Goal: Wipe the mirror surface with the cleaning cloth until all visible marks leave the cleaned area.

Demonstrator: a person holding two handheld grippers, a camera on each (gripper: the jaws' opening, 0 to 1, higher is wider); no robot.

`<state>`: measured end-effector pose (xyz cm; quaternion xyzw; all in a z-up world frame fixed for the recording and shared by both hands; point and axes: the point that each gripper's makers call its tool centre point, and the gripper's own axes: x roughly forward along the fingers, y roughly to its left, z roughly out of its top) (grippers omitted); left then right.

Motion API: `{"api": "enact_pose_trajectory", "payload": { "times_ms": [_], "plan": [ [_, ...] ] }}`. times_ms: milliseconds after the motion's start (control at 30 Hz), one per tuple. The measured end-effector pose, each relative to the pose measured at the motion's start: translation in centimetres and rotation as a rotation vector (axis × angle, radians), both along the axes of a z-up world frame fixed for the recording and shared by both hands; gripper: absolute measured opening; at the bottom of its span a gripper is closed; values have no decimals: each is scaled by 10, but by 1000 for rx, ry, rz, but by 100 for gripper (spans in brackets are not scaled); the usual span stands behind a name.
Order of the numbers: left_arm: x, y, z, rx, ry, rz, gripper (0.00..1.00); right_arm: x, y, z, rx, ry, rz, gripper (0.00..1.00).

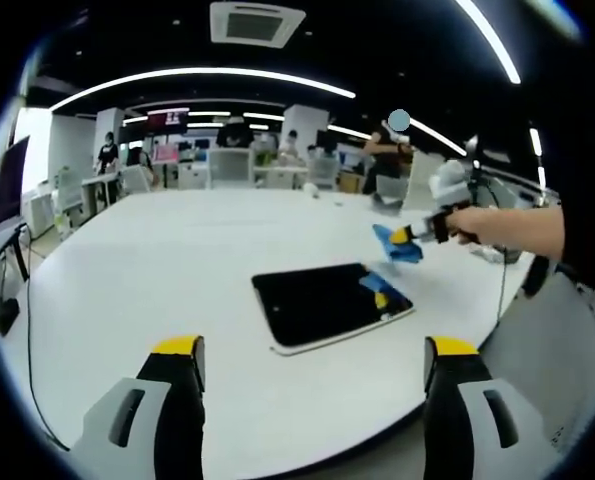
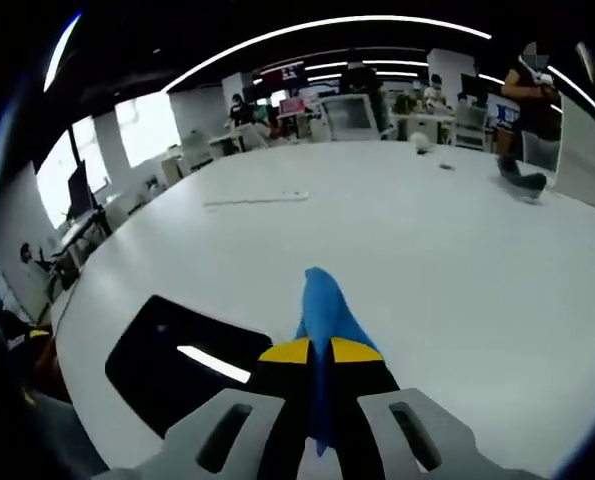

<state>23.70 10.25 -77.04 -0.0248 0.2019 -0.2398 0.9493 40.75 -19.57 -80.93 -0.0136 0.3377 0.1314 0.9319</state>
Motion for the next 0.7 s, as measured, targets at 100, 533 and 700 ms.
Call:
{"api": "enact_pose_trajectory", "payload": {
  "times_ms": [100, 533, 700],
  "plan": [
    [1, 2, 3, -9, -14, 13, 91, -7, -12, -9, -73, 21, 16, 0],
    [0, 0, 2, -12, -11, 9, 91, -22, -5, -60, -122, 77, 125, 1],
    [0, 0, 2, -10, -10, 9, 91, -33, -3, -56, -137, 63, 157, 4]
  ]
}}
